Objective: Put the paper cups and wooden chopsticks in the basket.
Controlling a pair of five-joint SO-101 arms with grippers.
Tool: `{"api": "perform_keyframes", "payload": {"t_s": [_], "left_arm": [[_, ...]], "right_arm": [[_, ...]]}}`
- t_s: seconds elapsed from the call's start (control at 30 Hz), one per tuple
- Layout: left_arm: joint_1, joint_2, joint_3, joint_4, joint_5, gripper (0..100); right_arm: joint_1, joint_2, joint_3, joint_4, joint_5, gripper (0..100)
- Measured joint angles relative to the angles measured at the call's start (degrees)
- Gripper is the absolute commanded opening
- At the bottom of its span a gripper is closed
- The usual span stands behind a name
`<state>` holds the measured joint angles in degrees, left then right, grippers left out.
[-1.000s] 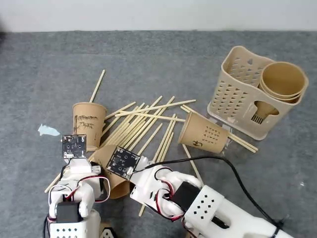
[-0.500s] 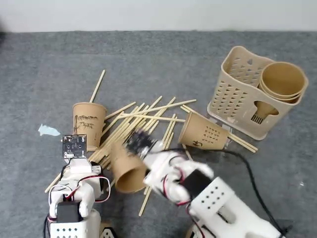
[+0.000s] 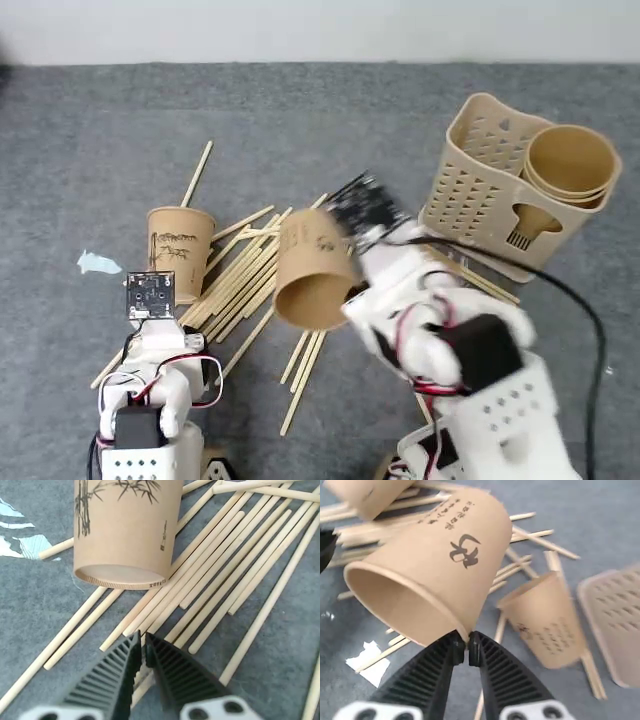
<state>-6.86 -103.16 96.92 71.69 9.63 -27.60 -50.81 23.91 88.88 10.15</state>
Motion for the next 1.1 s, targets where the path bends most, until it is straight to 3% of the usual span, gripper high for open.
{"api": "perform_keyframes", "payload": {"t_s": [0.3, 0.5, 0.63, 0.87, 1.1], "left_arm": [[0.00, 0.00, 0.00, 0.00, 0.00, 1], [0.00, 0.00, 0.00, 0.00, 0.00, 1], [0.00, 0.00, 0.00, 0.00, 0.00, 1], [0.00, 0.00, 0.00, 0.00, 0.00, 1], [0.00, 0.00, 0.00, 0.00, 0.00, 1]], "right_arm": [[17.05, -0.97, -20.48, 9.41, 0.00, 0.8], [28.48, -1.41, -23.03, 9.14, -0.09, 0.8], [34.37, -1.32, -23.03, 5.98, -4.84, 0.8], [39.21, 4.84, -27.52, 2.55, -13.54, 0.8], [41.49, 18.20, -42.55, 7.03, -21.19, 0.8]]}}
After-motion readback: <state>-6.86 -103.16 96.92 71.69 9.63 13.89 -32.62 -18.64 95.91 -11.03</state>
